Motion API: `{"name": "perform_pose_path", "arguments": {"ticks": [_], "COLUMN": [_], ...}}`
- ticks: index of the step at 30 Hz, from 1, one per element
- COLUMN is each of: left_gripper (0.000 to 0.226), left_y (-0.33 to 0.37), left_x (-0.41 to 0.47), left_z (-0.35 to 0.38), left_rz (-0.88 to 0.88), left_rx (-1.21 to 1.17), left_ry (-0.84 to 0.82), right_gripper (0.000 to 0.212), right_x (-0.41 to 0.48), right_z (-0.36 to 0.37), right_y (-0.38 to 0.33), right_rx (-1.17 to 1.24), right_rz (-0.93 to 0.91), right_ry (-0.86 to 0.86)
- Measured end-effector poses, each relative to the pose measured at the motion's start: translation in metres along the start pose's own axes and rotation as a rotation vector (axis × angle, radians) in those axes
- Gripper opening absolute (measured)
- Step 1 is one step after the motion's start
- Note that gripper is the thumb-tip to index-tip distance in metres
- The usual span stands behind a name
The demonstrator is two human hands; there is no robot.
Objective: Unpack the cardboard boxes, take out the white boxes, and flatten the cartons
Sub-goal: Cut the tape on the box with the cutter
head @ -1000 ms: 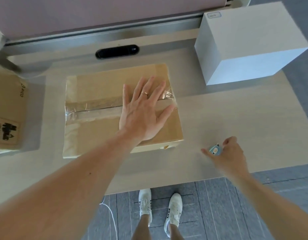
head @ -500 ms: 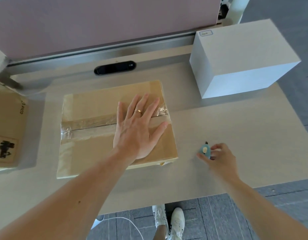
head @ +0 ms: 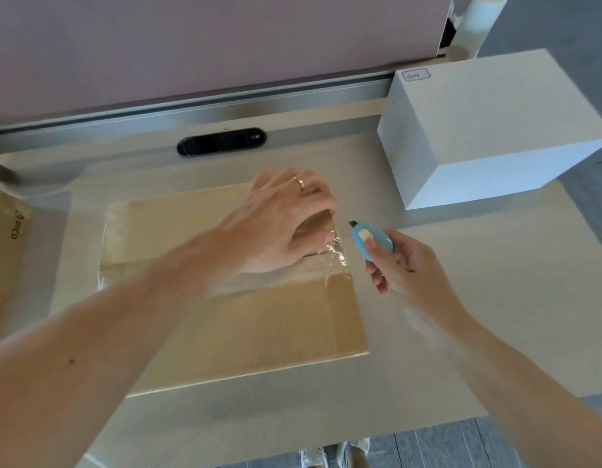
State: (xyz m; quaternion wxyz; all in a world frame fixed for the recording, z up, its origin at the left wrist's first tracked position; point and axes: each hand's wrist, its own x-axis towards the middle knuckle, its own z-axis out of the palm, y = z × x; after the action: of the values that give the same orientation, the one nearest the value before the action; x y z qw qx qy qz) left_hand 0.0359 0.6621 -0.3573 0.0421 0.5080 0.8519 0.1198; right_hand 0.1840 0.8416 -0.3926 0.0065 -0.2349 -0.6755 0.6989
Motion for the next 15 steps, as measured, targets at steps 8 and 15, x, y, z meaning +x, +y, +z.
{"name": "perform_pose_path", "arguments": {"ticks": [8,15], "left_gripper": [0.04,0.047], "left_y": [-0.023,-0.028], "left_x": [0.026,0.036], "left_z": [-0.001,0.005], "left_rz": [0.205,0.269], "left_rx": [-0.034,-0.056], "left_ry": [-0.019,-0.008], "right_gripper": [0.019,0.036], "right_x": [0.015,0.025], "right_z": [-0.004,-0.001], "right_y": [-0.005,0.0], "right_rx": [0.007,0.027], "right_rz": [-0.013,0.029], "right_ry": [-0.029,-0.083]}}
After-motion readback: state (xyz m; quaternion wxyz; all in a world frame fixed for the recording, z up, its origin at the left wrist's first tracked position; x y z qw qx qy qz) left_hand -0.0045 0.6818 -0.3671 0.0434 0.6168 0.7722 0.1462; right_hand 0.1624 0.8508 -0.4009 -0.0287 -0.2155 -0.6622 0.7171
